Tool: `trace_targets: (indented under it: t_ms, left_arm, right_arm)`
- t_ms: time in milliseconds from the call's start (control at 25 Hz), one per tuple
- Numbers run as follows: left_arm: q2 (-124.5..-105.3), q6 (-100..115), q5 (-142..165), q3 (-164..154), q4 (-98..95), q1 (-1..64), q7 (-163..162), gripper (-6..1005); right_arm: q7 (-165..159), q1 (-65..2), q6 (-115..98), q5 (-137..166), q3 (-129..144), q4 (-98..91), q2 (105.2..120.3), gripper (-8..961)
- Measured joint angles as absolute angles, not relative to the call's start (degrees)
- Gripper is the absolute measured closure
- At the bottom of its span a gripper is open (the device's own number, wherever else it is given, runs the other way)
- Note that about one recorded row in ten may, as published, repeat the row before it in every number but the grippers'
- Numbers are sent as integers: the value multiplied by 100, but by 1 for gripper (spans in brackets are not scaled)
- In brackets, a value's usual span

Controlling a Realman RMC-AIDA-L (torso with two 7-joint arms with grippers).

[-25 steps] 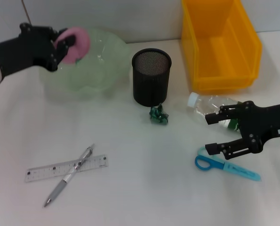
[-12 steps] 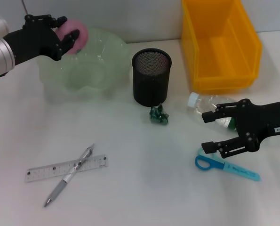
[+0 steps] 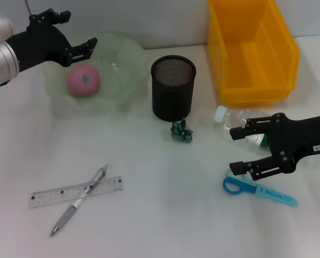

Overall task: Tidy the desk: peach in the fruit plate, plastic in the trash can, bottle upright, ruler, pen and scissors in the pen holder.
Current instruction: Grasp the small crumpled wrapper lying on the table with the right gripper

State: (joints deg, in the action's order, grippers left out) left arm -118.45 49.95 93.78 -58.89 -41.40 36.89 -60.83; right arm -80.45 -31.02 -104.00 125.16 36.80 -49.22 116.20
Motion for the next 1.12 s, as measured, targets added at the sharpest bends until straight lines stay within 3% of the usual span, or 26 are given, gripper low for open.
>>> trace_targets:
  t_ms: [120,320,720,960,1120]
  left_arm:
    - [-11853,5544,9379,-5894,-4423,3427,-6325,243]
    - [-11874,6859,9291,-5966,-4823,2787,-6751,198]
    - [-11874,7270,8418,-7103,-4871,1564,-6381,198]
    - [-11866,7315,8351,-7285,-4877,1283,-6198,198]
    - [-11856,7494,8366,-7305,-4888,1157,-6164,198]
  right_arm:
    - [-8495,-3107,-10432,12458,3710,-5204,11632,127]
    - [-9582,-3112,-10515,12456,3796,-6052,11714,126]
    - [-12766,-3559,-10694,13095,5202,-8068,11749,127]
    - [-13472,-3984,-10621,13725,5690,-8212,11758,130]
    - [-13916,-4287,-10322,14348,6166,-8165,11867,132]
